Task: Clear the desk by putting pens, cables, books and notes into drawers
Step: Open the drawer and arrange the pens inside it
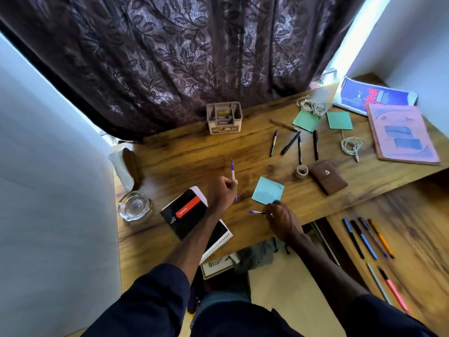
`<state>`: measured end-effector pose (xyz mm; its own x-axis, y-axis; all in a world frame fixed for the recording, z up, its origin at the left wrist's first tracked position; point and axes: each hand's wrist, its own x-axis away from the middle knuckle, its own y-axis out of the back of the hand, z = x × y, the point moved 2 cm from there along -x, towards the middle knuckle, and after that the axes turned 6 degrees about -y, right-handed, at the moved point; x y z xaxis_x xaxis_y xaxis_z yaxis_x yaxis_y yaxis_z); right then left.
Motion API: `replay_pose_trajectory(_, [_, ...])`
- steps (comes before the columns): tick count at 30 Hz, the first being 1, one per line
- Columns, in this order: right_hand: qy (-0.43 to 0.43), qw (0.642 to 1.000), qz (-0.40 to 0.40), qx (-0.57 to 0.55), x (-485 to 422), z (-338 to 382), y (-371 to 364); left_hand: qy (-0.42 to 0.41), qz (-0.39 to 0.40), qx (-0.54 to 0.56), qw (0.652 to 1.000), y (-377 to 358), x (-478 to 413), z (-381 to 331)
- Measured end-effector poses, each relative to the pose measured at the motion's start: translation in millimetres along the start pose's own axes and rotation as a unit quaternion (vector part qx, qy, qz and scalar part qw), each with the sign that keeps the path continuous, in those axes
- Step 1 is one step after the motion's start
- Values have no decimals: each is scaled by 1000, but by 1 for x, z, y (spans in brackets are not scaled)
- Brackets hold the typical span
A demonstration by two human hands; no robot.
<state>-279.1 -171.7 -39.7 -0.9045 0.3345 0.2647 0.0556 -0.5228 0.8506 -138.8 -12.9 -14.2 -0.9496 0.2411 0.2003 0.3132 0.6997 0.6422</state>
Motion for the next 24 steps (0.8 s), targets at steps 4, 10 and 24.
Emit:
replay_pose_trajectory(4, [20, 996, -71, -47, -5, 1, 19, -36, 72, 2, 997, -25, 6, -14])
replay_pose_trajectory(10, [24, 978, -164, -130, -17, -30, 60, -81, 102, 7, 991, -66, -2, -60])
replay_pose_trajectory(24, [-211, 884, -217, -358, 10, -131, 109, -189, 223, 0, 956, -181, 17, -157])
